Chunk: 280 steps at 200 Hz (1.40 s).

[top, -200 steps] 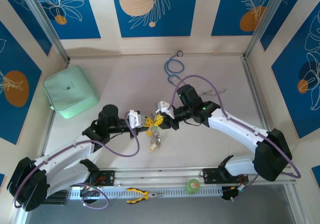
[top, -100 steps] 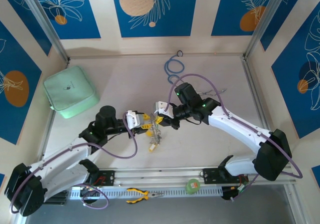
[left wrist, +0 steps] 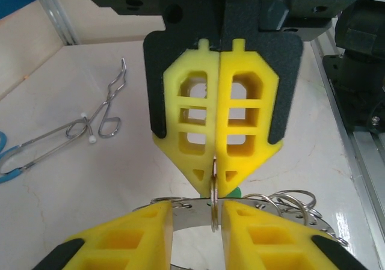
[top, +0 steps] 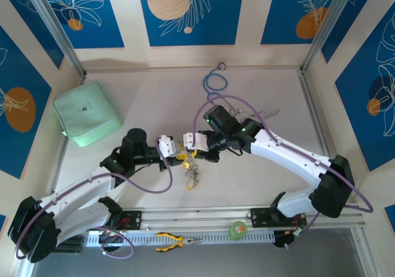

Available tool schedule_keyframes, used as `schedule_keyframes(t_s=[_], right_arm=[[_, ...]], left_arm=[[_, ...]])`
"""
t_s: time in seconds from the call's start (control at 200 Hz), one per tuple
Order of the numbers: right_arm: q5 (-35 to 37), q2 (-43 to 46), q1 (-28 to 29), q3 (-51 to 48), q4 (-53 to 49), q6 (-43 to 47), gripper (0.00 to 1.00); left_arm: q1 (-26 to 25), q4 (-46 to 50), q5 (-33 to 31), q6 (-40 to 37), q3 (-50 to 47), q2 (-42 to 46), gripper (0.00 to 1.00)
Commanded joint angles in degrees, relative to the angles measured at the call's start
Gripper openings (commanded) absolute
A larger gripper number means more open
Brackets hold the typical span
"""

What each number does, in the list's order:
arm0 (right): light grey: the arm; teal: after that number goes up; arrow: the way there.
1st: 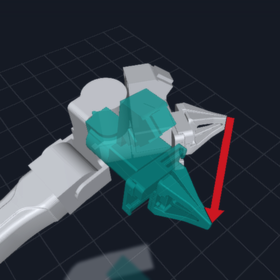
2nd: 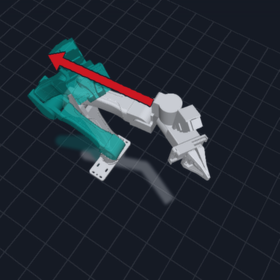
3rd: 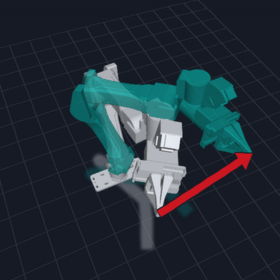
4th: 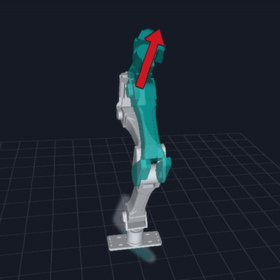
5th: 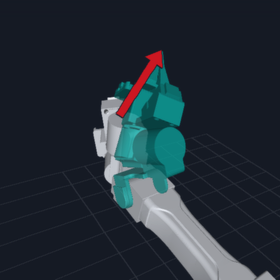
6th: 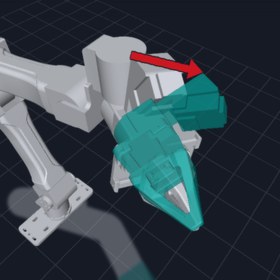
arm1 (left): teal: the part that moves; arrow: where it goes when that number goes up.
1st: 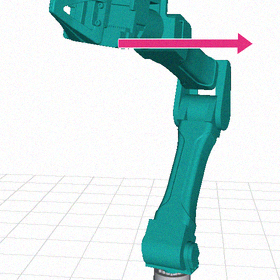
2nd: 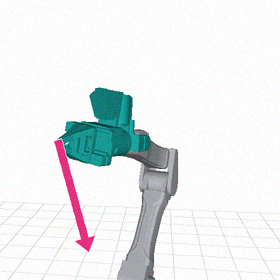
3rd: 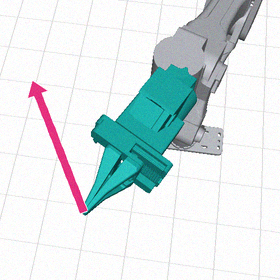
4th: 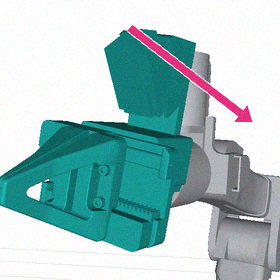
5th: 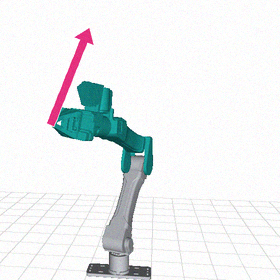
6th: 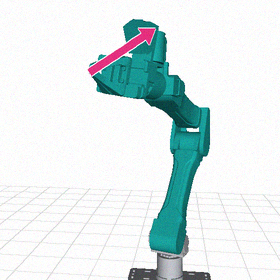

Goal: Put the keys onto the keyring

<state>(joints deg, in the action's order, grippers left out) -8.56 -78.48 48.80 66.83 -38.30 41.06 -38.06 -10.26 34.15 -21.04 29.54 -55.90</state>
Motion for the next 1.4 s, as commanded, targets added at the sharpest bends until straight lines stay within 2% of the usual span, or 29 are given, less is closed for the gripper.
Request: schedule_keyframes(t_s=[0.0, 0.235, 0.355, 0.39, 0.515, 0.655, 0.82, 1.06, 1.395], right_arm=[[0.32, -0.35, 1.02, 2.56, -0.88, 0.01, 0.00], [-0.72, -0.84, 2.17, 3.58, -0.07, -1.44, 0.00], [-1.40, -0.33, 2.36, 3.53, 0.73, -2.31, 0.00], [-1.57, 0.29, 2.05, 2.95, 1.70, -3.03, 0.00], [-8.10, 5.58, -2.79, -2.76, 9.64, -7.59, 0.26], [-15.76, 9.86, -7.35, -8.78, 15.30, -10.50, 0.30], [-16.56, 9.35, -7.57, -10.42, 14.89, -11.28, 0.30], [-14.75, 7.63, -7.50, -11.10, 13.85, -10.71, 0.30], [-16.70, 7.39, -7.44, -10.06, 11.90, -10.45, 0.14]], left_arm=[[-0.29, -1.95, 2.22, 0.41, 1.12, -0.49, 0.26], [-0.28, -1.69, 2.85, -0.01, 1.35, -1.06, 0.16], [-0.32, -1.76, 3.10, -0.48, 1.37, -0.89, 0.00], [-0.33, -1.82, 3.16, -0.67, 1.26, -0.81, 0.00], [-0.26, -5.36, 2.79, 0.37, -0.41, 0.67, 0.00], [-0.27, -16.96, 3.79, 6.62, -4.26, 0.93, 0.00], [-0.31, -24.18, 4.88, 11.16, -6.00, -0.24, 0.00], [-0.26, -23.40, 5.75, 11.02, -5.87, 0.12, 0.00], [-0.26, -20.85, 5.76, 9.70, -5.63, 1.41, 0.00]])
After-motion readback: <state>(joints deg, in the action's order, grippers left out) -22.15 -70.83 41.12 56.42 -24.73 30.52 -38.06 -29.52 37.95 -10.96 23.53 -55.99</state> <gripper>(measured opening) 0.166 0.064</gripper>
